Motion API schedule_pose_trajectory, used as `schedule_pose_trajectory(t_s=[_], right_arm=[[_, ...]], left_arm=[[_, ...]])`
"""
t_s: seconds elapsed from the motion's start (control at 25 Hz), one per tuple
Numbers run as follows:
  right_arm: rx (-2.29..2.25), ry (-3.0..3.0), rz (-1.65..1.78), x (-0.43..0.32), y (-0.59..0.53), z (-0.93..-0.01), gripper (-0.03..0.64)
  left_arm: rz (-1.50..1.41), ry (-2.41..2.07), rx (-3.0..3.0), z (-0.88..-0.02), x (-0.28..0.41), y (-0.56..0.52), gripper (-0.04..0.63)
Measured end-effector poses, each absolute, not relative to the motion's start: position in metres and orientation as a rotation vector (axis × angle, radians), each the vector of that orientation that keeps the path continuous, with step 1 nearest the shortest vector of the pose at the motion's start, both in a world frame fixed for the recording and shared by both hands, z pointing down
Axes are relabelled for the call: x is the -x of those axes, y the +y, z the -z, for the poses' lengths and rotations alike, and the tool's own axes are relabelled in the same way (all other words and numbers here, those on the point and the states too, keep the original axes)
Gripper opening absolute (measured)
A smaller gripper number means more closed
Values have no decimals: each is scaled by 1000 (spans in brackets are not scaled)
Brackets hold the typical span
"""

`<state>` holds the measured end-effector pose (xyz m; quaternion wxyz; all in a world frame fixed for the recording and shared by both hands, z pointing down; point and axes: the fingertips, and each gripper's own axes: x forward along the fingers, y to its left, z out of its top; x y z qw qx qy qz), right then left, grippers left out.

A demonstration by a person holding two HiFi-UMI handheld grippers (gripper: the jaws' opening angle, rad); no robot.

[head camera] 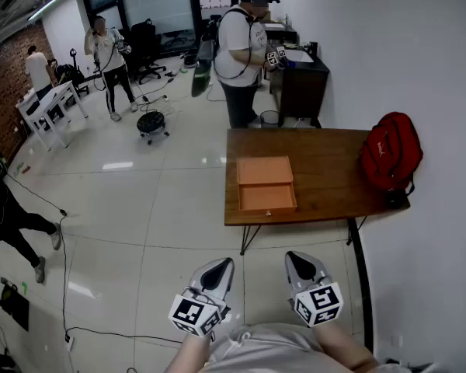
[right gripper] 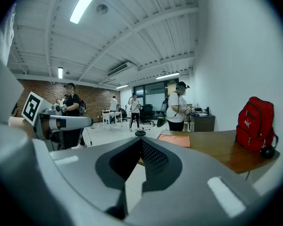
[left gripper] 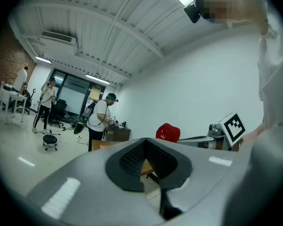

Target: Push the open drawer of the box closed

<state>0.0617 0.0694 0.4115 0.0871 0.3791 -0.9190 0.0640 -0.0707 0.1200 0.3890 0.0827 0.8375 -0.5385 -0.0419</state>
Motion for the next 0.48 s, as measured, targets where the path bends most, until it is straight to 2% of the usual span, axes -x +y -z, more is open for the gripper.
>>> schedule_pose_trajectory(t_s=[0.48], right_arm=[[-1195, -2682, -250, -41, 55, -429, 3]], left_arm=[[90, -1514, -2520, -409, 86, 105, 6]])
